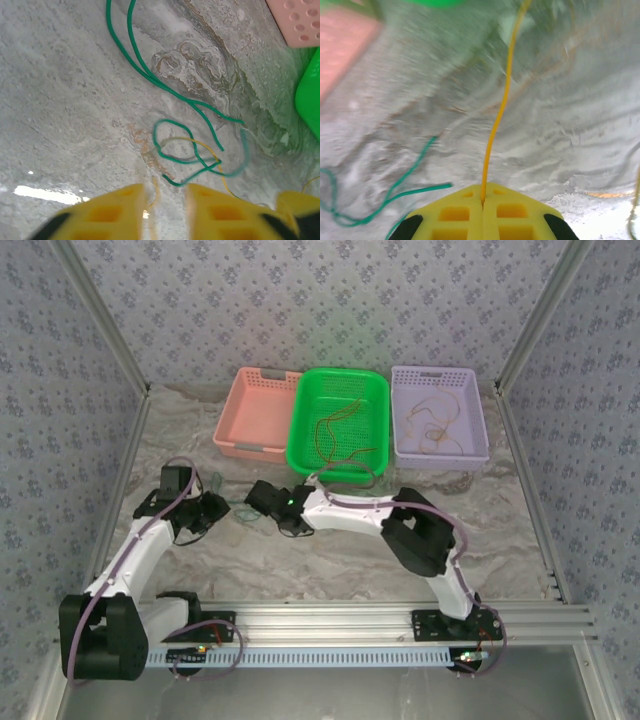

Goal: Untangle the cables

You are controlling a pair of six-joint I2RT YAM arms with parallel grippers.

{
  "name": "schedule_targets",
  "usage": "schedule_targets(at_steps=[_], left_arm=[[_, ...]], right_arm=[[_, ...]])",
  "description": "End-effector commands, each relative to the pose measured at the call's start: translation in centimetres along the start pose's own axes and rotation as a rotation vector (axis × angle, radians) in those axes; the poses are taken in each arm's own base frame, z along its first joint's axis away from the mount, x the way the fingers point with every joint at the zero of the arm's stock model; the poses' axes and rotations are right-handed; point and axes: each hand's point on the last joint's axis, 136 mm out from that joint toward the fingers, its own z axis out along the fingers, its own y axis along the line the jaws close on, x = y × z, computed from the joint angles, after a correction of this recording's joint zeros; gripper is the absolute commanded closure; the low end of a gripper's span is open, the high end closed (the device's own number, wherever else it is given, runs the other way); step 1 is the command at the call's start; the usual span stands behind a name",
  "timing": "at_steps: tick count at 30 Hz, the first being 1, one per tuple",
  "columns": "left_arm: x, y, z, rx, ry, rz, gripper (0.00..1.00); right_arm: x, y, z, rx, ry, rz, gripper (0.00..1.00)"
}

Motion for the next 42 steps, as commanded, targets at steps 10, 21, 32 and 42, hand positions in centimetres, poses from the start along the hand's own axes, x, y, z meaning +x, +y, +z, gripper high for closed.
schedule_targets(at_steps=[10,21,32,42], left_arm=[[1.2,-4.8,-1.5,0.212,0.018,0.074,0.38],[4.0,-9.9,0.0,0.254,0.045,0.195,0.30],[5.4,-13.4,1.6,0.234,-0.003,0.259,0.32],[6.6,-14.0,1.8,0.229,-0.015,0.343,0.40]], right_arm=[[-8.2,5.0,-10.1,-0.141,-0.257,-0.514,1.00],[-12.7,5.9,-17.1,-0.216,-0.377,-0.636,1.00],[-16.7,5.9,-23.5,-0.288,-0.449,-0.684,1.00],[-19.1,5.5,-27.5,-0.356,-0.462,-0.693,1.00]])
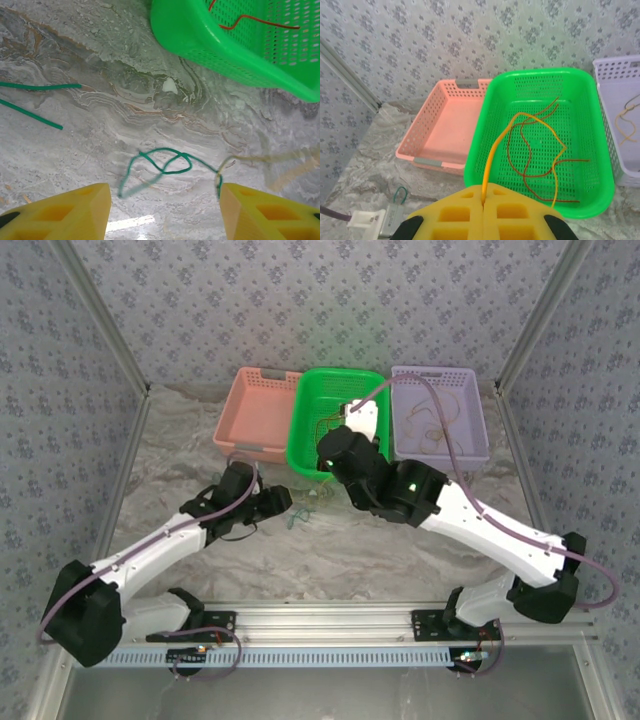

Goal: Untangle the cables

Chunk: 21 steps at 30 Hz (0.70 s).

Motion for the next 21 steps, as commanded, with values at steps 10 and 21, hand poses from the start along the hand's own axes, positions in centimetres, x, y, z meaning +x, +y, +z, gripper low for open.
schedule_targets(at_steps=[10,21], left_arm=[[2.3,-1.8,4.1,-0.081,0.036,0.048,0.44],[4.1,-9.9,1.0,0.165,-0.089,0.179,0.44]], right_arm=[[-2.0,-4.3,-2.9,0.037,-0.034,-0.012,1.00],[-1.6,-8.9,-4.3,0.041,0.019,-0.008,1.00]])
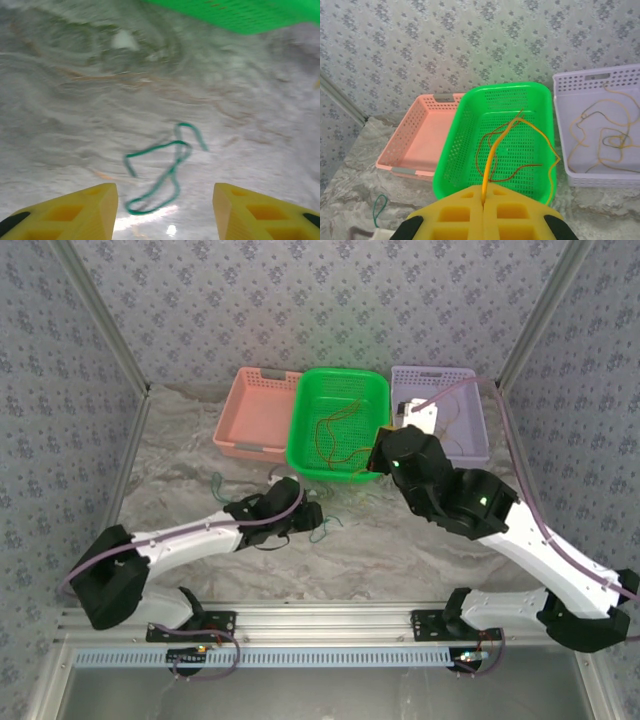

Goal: Untangle the cables

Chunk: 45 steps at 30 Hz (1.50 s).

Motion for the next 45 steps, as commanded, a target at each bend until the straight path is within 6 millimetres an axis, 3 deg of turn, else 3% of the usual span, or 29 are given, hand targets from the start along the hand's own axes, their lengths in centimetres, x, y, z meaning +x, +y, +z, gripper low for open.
schedule_targets(at_steps=[1,6,19,27,30,33,41,45], left_arm=[[-1.7,-4.9,-2.8,0.187,-0.132,0.042,0.42],[-0.2,-8.3,-3.5,0.306,-0.124,0.124,0.30],[2.5,-13.0,1.7,0.350,-0.053,0.181,0.24],[2.6,-13.4,4.5,0.286,-0.058,0.227,0.23],[2.3,-13.1,5.7,0.230,-0.068,0.239,0.31],[1.6,-13.1,5.9,0.210,-0.105,0.242,0.50],[-0.1,-14.6,2.4,0.271,-0.155,0.274,0.99],[-0.8,-14.4,0.0,0.251,-0.154,0.306,1.00]], right_arm=[[1.4,-1.6,-0.1,0.001,0.059,-0.015,1.00],[3.1,-3.6,0.0,0.018,0.098,0.049,1.00],[6.0,-5.8,-0.9,0.026,0.150,0.133,1.00],[6.2,-5.6,-1.5,-0.012,0.162,0.170,1.00],[6.3,-5.9,-1.8,-0.014,0.160,0.185,1.00],[6.3,-6.4,-2.0,-0.005,0.155,0.191,1.00],[6.1,-7.4,-2.5,0.014,0.143,0.190,1.00],[5.5,-8.3,-2.3,0.050,0.126,0.161,1.00]])
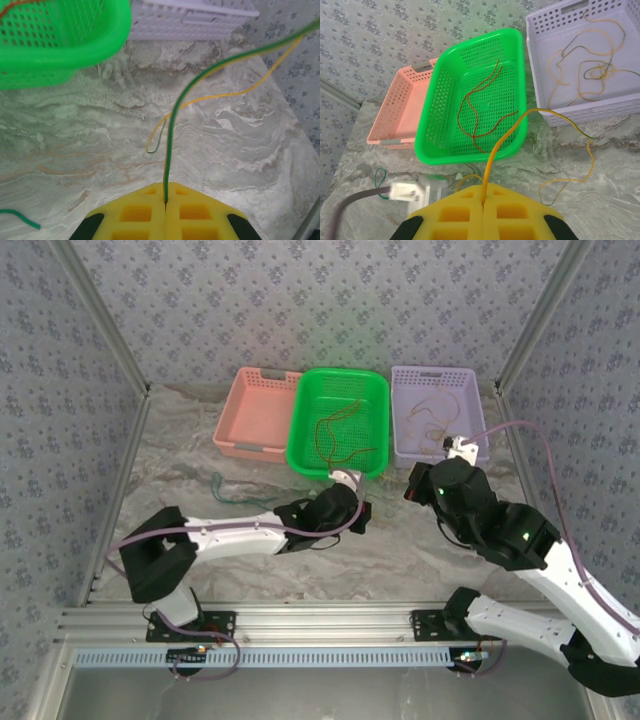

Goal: Untangle the cables

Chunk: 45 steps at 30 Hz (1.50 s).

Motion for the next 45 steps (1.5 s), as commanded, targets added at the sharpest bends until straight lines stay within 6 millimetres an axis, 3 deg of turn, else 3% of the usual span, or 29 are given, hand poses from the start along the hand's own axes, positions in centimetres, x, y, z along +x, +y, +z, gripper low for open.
schedule_targets(at_steps=[1,6,9,13,16,17,20,22,24,27,30,34,37,45], left_arm=[[-2.3,-1.3,-3.1,0.005,-0.032,0.043,1.00],[-3.2,-1.1,-6.9,-0.026,0.006,0.075,1.00],[-2.7,-0.7,-9.1,-0.040,0.057,0.088,1.00],[-2.3,1.1,-11.9,-0.089,0.086,0.081,1.00],[-3.1,3.8,-13.8,-0.171,0.067,0.063,1.00],[-3.4,4.9,-14.4,-0.198,0.059,0.051,1.00],[-4.1,7.7,-16.5,-0.260,0.030,0.009,1.00],[-4.3,9.0,-17.9,-0.281,0.011,-0.009,1.00],[-4.3,10.0,-19.0,-0.295,-0.001,-0.026,1.00],[-4.3,10.8,-20.5,-0.291,-0.031,-0.052,1.00],[-4.1,10.7,-21.3,-0.264,-0.046,-0.066,1.00],[-3.4,10.4,-21.5,-0.230,-0.033,-0.078,1.00],[-3.2,10.3,-21.5,-0.208,-0.033,-0.093,1.00],[-3.2,10.0,-21.6,-0.190,-0.042,-0.098,1.00]], right_arm=[[-0.6,-1.3,-0.1,0.050,-0.011,-0.031,1.00],[-1.3,-2.0,0.7,0.074,-0.002,-0.065,1.00],[-0.1,-1.2,2.0,0.044,0.049,-0.091,1.00],[5.1,0.7,5.3,-0.026,0.208,-0.067,1.00],[9.7,1.9,7.4,-0.048,0.302,-0.022,1.00],[11.1,2.4,8.0,-0.060,0.327,-0.014,0.96],[14.6,3.6,8.8,-0.086,0.398,-0.004,0.68],[15.1,3.6,8.2,-0.067,0.390,-0.027,0.52],[14.6,3.3,7.4,-0.069,0.359,-0.023,0.44],[14.0,0.9,6.2,-0.026,0.329,0.002,0.39],[13.8,-2.8,6.0,0.063,0.311,0.072,0.39],[15.6,-7.9,7.0,0.226,0.331,0.213,0.43],[17.5,-8.9,8.1,0.236,0.351,0.304,0.44],[21.0,-11.4,9.8,0.390,0.424,0.282,0.47]])
